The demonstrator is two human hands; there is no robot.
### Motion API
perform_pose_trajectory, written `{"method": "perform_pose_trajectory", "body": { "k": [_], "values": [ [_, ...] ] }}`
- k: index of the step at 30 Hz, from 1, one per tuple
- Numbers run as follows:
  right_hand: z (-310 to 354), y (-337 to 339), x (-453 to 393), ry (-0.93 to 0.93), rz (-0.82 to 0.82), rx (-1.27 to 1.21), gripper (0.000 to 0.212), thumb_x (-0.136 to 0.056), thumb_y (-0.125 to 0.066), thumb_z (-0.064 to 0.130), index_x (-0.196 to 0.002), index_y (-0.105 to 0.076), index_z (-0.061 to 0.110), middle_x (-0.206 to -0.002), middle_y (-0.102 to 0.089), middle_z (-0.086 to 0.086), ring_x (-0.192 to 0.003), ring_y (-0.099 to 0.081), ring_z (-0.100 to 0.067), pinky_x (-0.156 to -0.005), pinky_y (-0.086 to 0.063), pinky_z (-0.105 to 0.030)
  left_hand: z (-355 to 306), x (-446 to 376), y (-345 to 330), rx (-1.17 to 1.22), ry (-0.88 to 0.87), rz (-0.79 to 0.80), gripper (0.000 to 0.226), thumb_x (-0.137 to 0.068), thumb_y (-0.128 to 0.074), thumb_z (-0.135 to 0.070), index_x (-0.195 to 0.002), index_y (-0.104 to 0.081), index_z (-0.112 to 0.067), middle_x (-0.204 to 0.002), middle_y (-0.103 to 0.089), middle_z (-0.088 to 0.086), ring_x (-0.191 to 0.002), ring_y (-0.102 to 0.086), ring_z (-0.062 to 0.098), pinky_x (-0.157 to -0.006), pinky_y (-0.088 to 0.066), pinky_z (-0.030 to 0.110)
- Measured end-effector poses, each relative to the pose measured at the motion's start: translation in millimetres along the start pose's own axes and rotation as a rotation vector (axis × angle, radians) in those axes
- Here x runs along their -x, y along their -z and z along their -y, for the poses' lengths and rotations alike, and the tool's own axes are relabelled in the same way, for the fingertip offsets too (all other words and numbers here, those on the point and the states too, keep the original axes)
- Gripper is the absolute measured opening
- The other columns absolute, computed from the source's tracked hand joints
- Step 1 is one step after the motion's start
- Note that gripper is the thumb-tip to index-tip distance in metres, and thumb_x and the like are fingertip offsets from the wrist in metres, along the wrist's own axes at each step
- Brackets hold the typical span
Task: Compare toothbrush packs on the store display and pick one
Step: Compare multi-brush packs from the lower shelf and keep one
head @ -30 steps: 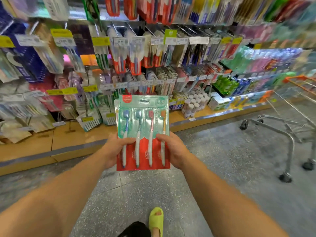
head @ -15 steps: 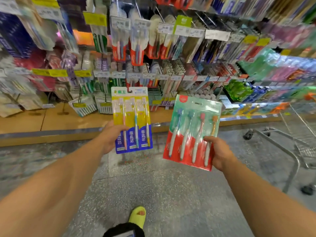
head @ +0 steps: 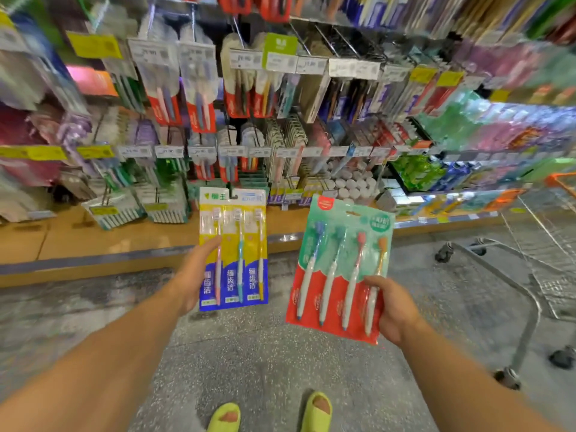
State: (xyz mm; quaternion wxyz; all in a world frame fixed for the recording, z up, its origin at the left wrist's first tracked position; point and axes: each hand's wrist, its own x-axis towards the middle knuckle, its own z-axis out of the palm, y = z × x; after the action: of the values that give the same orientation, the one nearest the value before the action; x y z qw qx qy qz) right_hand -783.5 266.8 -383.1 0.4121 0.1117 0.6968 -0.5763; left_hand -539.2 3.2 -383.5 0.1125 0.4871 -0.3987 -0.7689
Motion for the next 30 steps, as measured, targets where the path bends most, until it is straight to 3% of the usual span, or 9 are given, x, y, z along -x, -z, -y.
{"method": "perform_pose_trajectory", "body": {
  "k": [2, 5, 8, 11, 16, 18, 23, 26, 30],
  "values": [
    [7.2, -5.7, -7.6, -0.018, 0.09, -0.012, 0.039, -0.093, -0.058, 0.014, -0.122, -0.067, -0.01, -0.114, -0.071, -0.033, -0.096, -0.07, -0.042, -0.098, -0.054, -0.064, 7.4, -0.3, -32.6, 0.04, 0.032, 0.039, 0.08, -0.072, -0.067, -0.083, -0.139, -0.057, -0.039, -0.133, -0.068, 0.018, -0.107, -0.074, 0.041, -0.098, -0.054, 0.064],
    [24.0, -8.8, -15.2, -0.025, 0.216, -0.003, 0.025, -0.095, -0.057, 0.011, -0.11, -0.069, -0.005, -0.091, -0.075, -0.024, -0.077, -0.073, -0.035, -0.081, -0.06, -0.049, 11.1, 13.0, -94.2, 0.068, 0.045, 0.087, 0.064, -0.085, -0.053, -0.076, -0.128, -0.068, -0.03, -0.12, -0.075, 0.02, -0.105, -0.074, 0.042, -0.098, -0.055, 0.06],
    [42.5, -5.1, -21.7, -0.026, 0.294, 0.012, 0.033, -0.095, -0.059, 0.01, -0.124, -0.064, -0.005, -0.093, -0.074, -0.023, -0.078, -0.073, -0.033, -0.079, -0.062, -0.046, 15.3, 16.3, -146.9, 0.035, 0.012, 0.105, 0.069, -0.084, -0.05, -0.076, -0.125, -0.073, -0.026, -0.118, -0.076, 0.019, -0.108, -0.074, 0.04, -0.104, -0.051, 0.06],
    [60.0, 8.9, -31.7, -0.025, 0.329, 0.009, 0.042, -0.095, -0.06, 0.01, -0.132, -0.058, -0.01, -0.097, -0.073, -0.024, -0.079, -0.074, -0.033, -0.082, -0.061, -0.049, 16.9, 17.3, -183.6, 0.022, 0.053, 0.09, 0.07, -0.079, -0.054, -0.074, -0.11, -0.08, -0.017, -0.11, -0.077, 0.023, -0.1, -0.075, 0.043, -0.098, -0.055, 0.057],
    [83.5, 39.1, -48.9, -0.022, 0.399, 0.039, 0.05, -0.086, -0.066, 0.013, -0.132, -0.061, -0.006, -0.113, -0.073, -0.029, -0.095, -0.073, -0.039, -0.096, -0.058, -0.057, 14.1, 15.2, -219.1, 0.006, 0.052, 0.051, 0.04, -0.089, -0.063, -0.04, -0.11, -0.074, -0.008, -0.098, -0.077, 0.023, -0.081, -0.075, 0.037, -0.102, -0.053, 0.058],
    [90.5, 44.8, -52.3, -0.023, 0.437, 0.08, 0.043, -0.089, -0.063, 0.01, -0.13, -0.063, -0.004, -0.118, -0.072, -0.029, -0.102, -0.072, -0.042, -0.097, -0.057, -0.058, 11.7, 13.5, -228.2, -0.008, 0.076, 0.023, 0.031, -0.094, -0.06, -0.028, -0.109, -0.072, -0.003, -0.093, -0.076, 0.024, -0.077, -0.073, 0.038, -0.104, -0.05, 0.062],
    [103.1, 46.1, -60.4, -0.012, 0.531, 0.085, 0.026, -0.096, -0.057, 0.001, -0.121, -0.064, 0.001, -0.115, -0.073, -0.029, -0.099, -0.072, -0.042, -0.098, -0.055, -0.061, 6.9, 16.9, -236.8, -0.067, 0.035, 0.015, 0.025, -0.098, -0.063, -0.02, -0.118, -0.07, -0.006, -0.1, -0.078, 0.022, -0.083, -0.076, 0.036, -0.083, -0.063, 0.05],
    [103.5, 39.5, -67.9, -0.029, 0.575, 0.103, 0.029, -0.098, -0.061, 0.013, -0.125, -0.065, 0.004, -0.12, -0.071, -0.029, -0.105, -0.071, -0.044, -0.099, -0.054, -0.06, 6.3, 17.9, -235.3, -0.11, -0.049, 0.0, 0.023, -0.095, -0.069, -0.012, -0.117, -0.07, -0.013, -0.102, -0.08, 0.017, -0.084, -0.079, 0.031, -0.072, -0.065, 0.043],
    [102.7, 31.5, -81.0, -0.071, 0.665, 0.076, 0.048, -0.097, -0.064, 0.04, -0.131, -0.068, 0.007, -0.128, -0.07, -0.026, -0.119, -0.067, -0.046, -0.107, -0.048, -0.063, 7.4, 12.9, -224.4, -0.129, -0.05, 0.006, 0.026, -0.095, -0.069, -0.014, -0.122, -0.069, -0.013, -0.109, -0.079, 0.017, -0.096, -0.078, 0.034, -0.082, -0.064, 0.046]
  ]
}}
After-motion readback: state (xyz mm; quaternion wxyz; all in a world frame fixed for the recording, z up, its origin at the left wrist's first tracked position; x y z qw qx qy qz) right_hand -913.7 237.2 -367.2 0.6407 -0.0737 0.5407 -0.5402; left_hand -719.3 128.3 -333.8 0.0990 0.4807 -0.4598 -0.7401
